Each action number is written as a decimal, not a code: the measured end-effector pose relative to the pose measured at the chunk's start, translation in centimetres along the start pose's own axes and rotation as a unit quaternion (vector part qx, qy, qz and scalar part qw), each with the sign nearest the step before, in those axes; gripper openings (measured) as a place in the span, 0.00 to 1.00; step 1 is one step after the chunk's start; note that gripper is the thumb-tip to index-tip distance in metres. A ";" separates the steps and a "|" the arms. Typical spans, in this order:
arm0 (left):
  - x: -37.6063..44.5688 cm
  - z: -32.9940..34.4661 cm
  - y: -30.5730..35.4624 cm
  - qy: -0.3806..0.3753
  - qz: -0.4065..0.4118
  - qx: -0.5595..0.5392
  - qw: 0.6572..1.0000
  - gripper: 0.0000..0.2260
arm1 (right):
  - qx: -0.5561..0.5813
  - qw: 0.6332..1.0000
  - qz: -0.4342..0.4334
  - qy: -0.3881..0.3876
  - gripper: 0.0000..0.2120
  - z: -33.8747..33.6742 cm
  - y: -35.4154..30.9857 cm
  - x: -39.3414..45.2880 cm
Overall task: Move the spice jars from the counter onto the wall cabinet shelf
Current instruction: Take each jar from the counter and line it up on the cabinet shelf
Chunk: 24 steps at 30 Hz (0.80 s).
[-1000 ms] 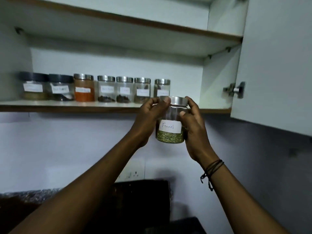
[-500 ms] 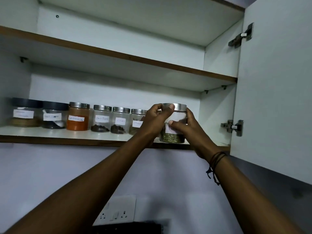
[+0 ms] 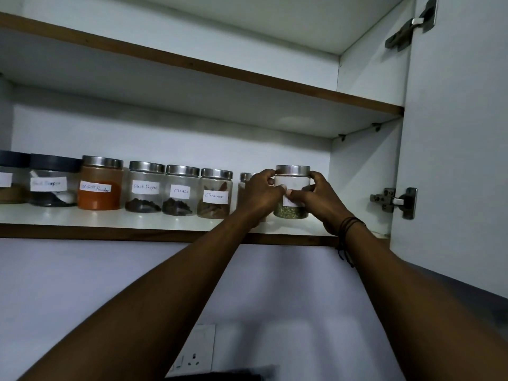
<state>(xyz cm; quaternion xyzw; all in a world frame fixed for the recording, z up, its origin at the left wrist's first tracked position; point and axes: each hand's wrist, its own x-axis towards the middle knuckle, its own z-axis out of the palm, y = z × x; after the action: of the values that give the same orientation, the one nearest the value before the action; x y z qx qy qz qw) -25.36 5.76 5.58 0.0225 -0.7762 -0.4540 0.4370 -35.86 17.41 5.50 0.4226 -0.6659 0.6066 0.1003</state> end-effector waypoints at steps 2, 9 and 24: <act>0.5 0.5 -0.4 -0.020 0.010 0.017 1.000 0.18 | -0.007 1.000 0.004 0.012 0.31 0.3 0.8 1.1; 1.2 2.3 -1.4 -0.089 -0.001 0.088 0.992 0.16 | -0.045 0.997 0.057 0.022 0.32 1.1 3.6 3.2; -0.4 2.2 -0.9 -0.111 -0.022 0.198 0.974 0.19 | -0.133 0.988 0.082 -0.016 0.26 0.9 3.3 1.6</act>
<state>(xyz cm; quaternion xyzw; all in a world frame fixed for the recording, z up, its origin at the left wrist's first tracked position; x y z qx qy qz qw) -27.01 6.93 4.21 0.0749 -0.8935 -0.3009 0.3248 -38.78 15.55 3.96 0.3590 -0.7744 0.5123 0.0948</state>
